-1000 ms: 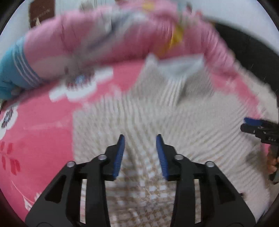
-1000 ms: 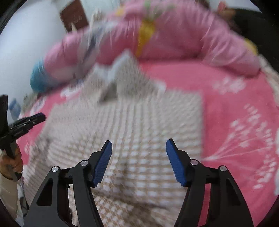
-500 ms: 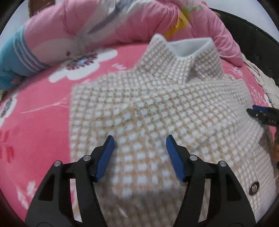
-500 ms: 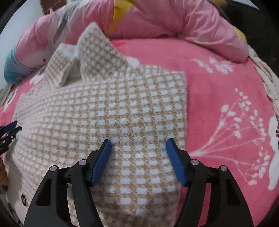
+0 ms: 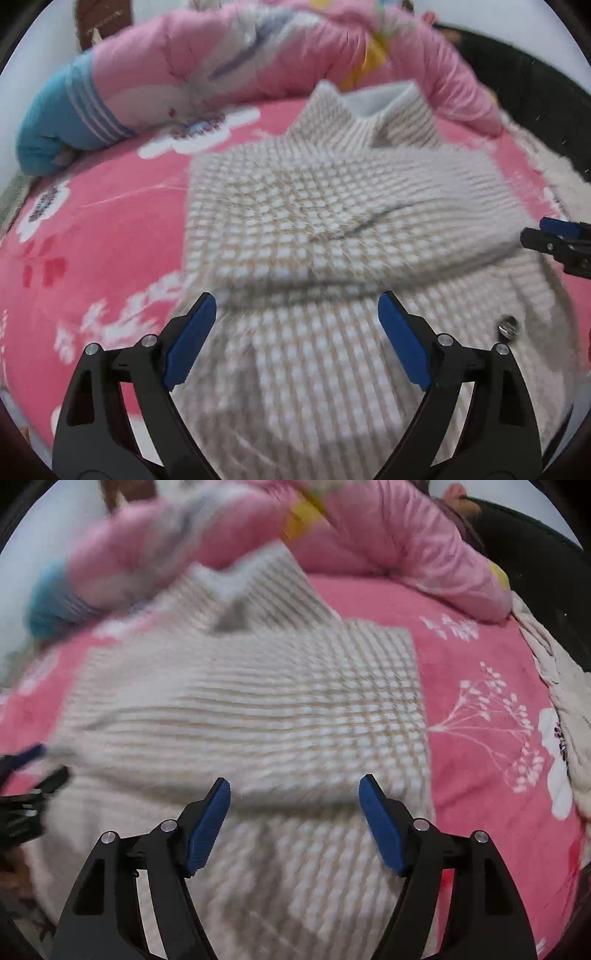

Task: Fold large clothes

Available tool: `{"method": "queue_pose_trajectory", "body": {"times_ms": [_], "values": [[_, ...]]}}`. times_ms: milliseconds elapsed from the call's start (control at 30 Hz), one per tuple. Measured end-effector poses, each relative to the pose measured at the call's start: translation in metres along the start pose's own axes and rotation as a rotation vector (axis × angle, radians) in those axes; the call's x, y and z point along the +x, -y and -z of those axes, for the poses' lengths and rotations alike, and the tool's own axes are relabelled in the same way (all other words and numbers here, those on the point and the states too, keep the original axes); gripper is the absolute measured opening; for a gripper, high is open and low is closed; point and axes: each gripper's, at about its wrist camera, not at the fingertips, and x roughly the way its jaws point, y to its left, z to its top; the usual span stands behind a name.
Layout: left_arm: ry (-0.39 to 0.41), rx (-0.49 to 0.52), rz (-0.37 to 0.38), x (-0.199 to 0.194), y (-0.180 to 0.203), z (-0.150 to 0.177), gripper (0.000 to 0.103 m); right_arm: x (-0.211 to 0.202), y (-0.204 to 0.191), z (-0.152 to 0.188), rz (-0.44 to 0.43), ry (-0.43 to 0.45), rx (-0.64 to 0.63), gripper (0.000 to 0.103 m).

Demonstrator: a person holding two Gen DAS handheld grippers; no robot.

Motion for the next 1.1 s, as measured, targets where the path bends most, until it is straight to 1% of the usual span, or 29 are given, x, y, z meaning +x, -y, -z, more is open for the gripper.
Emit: {"method": "queue_pose_trajectory", "body": {"times_ms": [33,67,167,233,300,333,367,400,433,500,567,667,767,967,1100], "values": [[0.014,0.007,-0.011,-0.011,0.001,0.007,0.086,-0.017,-0.008,0.014,0.0,0.025,-0.012,0.079],[0.021,0.018,-0.016,-0.027,0.003,0.02,0.087,-0.03,-0.013,0.031,-0.017,0.039,-0.019,0.08],[0.011,0.025,-0.006,-0.049,0.011,0.05,0.088,-0.051,-0.029,0.084,-0.052,0.04,-0.006,0.084],[0.005,0.029,0.001,-0.061,0.019,0.079,0.089,-0.053,-0.034,0.118,-0.04,0.019,0.013,0.087],[-0.007,0.033,-0.012,-0.06,0.028,0.101,0.091,-0.044,-0.035,0.134,-0.014,-0.008,0.034,0.088],[-0.023,0.036,-0.018,-0.056,0.03,0.11,0.091,-0.035,-0.034,0.142,-0.007,-0.034,0.041,0.089],[-0.06,0.036,-0.033,-0.045,0.035,0.121,0.091,-0.025,-0.036,0.152,0.006,-0.067,0.042,0.09],[-0.088,0.025,-0.044,-0.037,0.036,0.128,0.092,-0.02,-0.037,0.157,0.024,-0.055,0.037,0.092],[-0.074,0.0,-0.055,-0.034,0.036,0.135,0.093,-0.021,-0.041,0.159,0.051,-0.024,0.018,0.094],[-0.045,-0.022,-0.073,-0.038,0.036,0.139,0.095,-0.022,-0.044,0.156,0.084,-0.027,0.006,0.097],[-0.052,-0.035,-0.082,-0.039,0.035,0.14,0.095,-0.021,-0.042,0.155,0.069,-0.041,0.028,0.097],[-0.047,-0.049,-0.092,-0.042,0.036,0.144,0.096,-0.021,-0.034,0.156,0.023,-0.029,0.061,0.097],[-0.048,-0.072,-0.086,-0.045,0.033,0.148,0.096,-0.023,-0.033,0.164,0.014,-0.018,0.06,0.097],[-0.088,-0.096,-0.081,-0.042,0.029,0.145,0.096,-0.017,-0.034,0.154,0.018,-0.102,0.071,0.097],[-0.107,-0.109,-0.078,-0.038,0.025,0.139,0.095,-0.015,-0.034,0.149,0.025,-0.127,0.076,0.097]]}}
